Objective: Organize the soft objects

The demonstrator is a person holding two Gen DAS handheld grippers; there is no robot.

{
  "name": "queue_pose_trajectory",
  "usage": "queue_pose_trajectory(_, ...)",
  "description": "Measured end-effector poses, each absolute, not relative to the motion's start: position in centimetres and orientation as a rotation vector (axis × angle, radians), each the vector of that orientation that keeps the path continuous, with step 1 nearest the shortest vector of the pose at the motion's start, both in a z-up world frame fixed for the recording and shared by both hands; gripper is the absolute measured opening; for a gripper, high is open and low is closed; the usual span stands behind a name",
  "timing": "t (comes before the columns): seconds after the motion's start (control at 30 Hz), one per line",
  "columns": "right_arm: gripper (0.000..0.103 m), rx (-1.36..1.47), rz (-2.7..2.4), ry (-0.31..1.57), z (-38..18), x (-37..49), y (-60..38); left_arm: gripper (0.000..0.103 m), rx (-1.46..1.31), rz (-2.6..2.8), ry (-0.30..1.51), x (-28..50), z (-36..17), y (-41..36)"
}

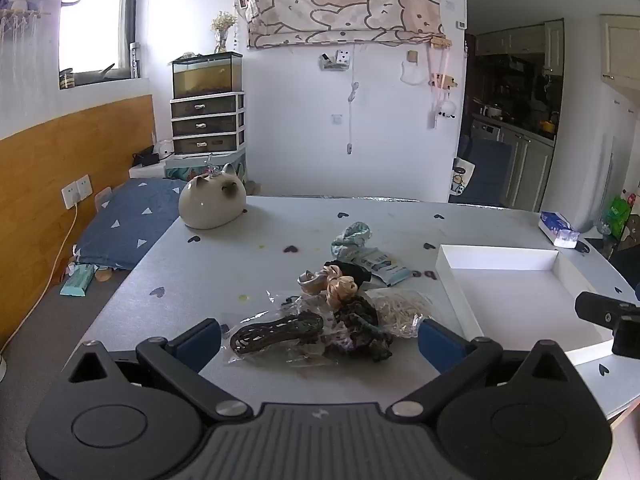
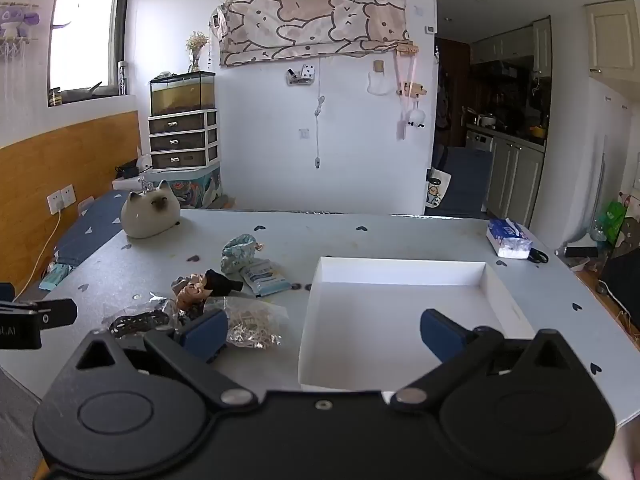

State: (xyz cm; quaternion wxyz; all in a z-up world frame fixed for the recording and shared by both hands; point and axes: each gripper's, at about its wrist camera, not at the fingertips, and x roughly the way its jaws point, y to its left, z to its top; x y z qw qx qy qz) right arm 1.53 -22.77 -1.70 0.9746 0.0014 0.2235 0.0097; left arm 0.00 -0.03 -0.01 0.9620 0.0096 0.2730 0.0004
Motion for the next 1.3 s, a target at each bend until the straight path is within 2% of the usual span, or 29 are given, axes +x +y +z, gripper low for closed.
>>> queue_pose_trajectory(1.3, 0.103, 0.008, 0.026, 0.453, -1.4, 1.4, -22.7, 0.103, -0.009, 0.005, 0.563, -0.1, 0.1, 0.9)
